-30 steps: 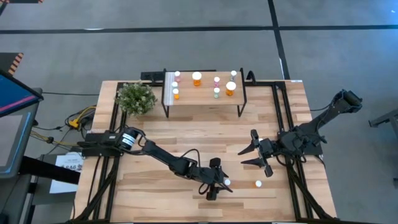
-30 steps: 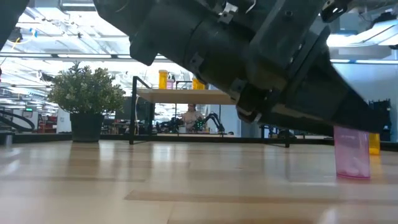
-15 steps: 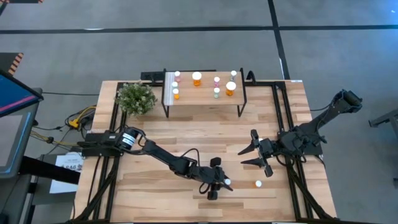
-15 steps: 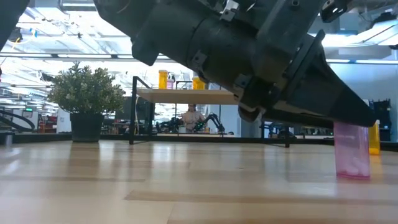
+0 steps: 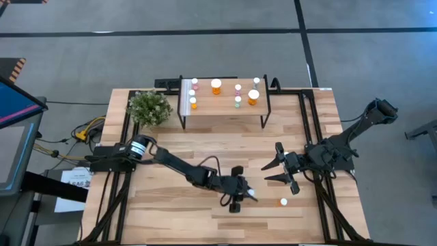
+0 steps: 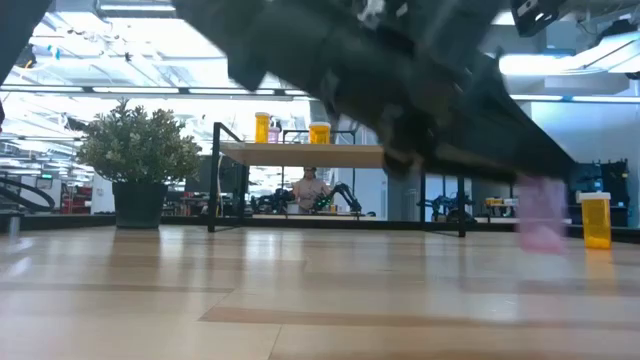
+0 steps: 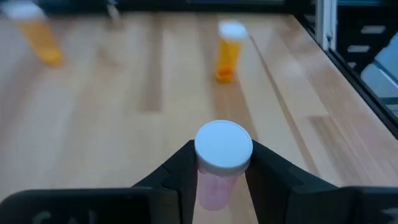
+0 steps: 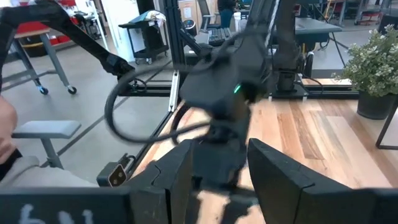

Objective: Pick and place medicine bottles onto shelf by color
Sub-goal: Put the pink pill bottle on the shelf

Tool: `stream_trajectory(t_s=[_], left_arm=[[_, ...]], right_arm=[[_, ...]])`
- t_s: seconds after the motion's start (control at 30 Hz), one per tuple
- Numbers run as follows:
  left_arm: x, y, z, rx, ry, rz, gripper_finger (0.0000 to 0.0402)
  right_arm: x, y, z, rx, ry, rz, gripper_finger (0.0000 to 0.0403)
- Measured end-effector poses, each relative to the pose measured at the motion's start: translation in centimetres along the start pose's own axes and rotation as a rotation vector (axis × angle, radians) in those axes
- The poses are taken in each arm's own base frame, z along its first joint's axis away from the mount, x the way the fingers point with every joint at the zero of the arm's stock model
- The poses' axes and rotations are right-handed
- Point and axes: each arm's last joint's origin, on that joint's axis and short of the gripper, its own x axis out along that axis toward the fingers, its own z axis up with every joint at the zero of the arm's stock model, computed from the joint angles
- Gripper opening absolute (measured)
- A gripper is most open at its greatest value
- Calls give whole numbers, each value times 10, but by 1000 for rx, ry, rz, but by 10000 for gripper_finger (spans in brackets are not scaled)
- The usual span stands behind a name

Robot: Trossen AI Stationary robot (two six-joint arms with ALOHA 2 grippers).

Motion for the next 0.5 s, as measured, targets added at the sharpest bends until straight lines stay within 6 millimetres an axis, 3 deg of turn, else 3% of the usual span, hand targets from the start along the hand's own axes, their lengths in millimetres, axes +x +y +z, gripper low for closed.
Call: stream_trajectory(t_s=[0.2, 0.33, 0.5], left_arm=[[-42, 33, 50, 80, -7, 155, 102], [-86, 62, 90, 136, -32, 279, 101], [-144, 109, 124, 119, -45, 415, 101]], right_arm=[[-2, 6, 4, 27, -39, 38, 181], [-5, 14, 9, 1, -46, 77, 181], [-7, 20, 10, -48, -52, 112, 178]])
